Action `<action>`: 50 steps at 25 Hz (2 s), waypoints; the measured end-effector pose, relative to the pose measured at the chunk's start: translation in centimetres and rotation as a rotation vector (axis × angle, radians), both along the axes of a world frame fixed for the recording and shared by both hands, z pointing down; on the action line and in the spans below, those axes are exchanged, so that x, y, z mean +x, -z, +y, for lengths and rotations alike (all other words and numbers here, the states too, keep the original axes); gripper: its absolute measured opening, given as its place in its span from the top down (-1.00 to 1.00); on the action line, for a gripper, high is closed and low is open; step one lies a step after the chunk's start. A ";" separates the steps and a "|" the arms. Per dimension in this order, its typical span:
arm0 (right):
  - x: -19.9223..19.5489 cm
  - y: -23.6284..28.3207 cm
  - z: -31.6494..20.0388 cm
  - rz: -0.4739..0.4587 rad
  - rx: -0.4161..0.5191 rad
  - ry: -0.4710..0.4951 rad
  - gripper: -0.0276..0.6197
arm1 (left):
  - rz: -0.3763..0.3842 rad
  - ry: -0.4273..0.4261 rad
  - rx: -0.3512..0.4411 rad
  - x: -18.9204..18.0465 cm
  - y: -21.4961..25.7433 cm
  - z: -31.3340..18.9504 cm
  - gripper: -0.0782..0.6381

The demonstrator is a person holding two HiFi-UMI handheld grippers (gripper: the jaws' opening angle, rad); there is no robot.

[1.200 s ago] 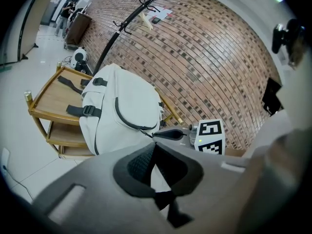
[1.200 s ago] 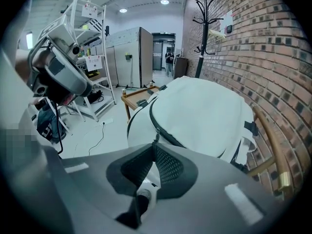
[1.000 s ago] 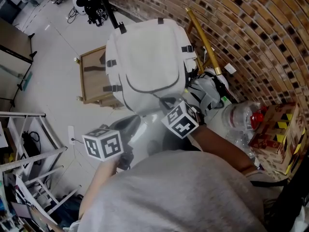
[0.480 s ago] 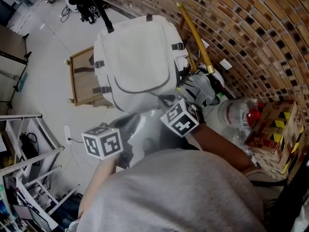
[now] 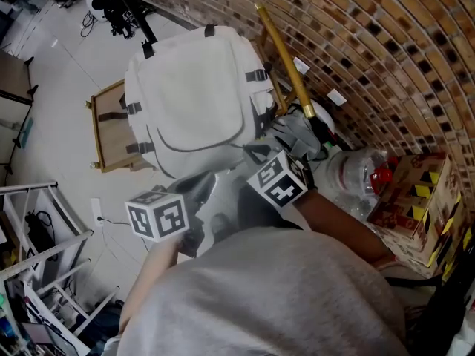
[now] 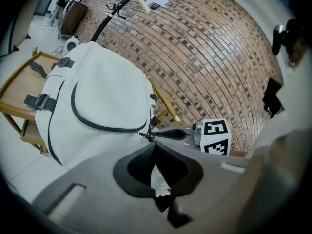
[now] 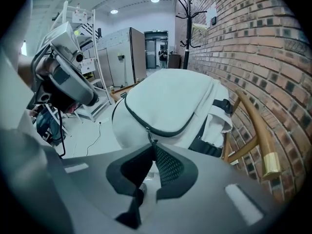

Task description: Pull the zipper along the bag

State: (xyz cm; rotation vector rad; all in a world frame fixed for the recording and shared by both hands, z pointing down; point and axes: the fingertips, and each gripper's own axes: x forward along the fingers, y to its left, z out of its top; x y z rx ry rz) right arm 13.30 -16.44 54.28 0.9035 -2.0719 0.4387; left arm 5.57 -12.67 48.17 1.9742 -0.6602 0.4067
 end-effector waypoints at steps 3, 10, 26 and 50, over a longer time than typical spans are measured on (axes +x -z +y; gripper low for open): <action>1.1 0.0 -0.5 0.005 -0.004 -0.005 0.86 | 0.007 0.001 0.000 1.0 -0.1 -0.8 0.78; 3.3 0.4 -2.5 0.011 0.009 -0.011 0.86 | 0.011 0.005 -0.011 2.7 -0.8 -2.8 0.78; 5.0 1.8 -6.5 -0.043 -0.049 -0.066 0.86 | 0.001 0.030 0.011 3.5 0.1 -6.6 0.78; 4.7 4.1 -13.0 -0.054 0.011 -0.062 0.86 | -0.030 0.119 0.057 1.2 1.8 -9.4 0.78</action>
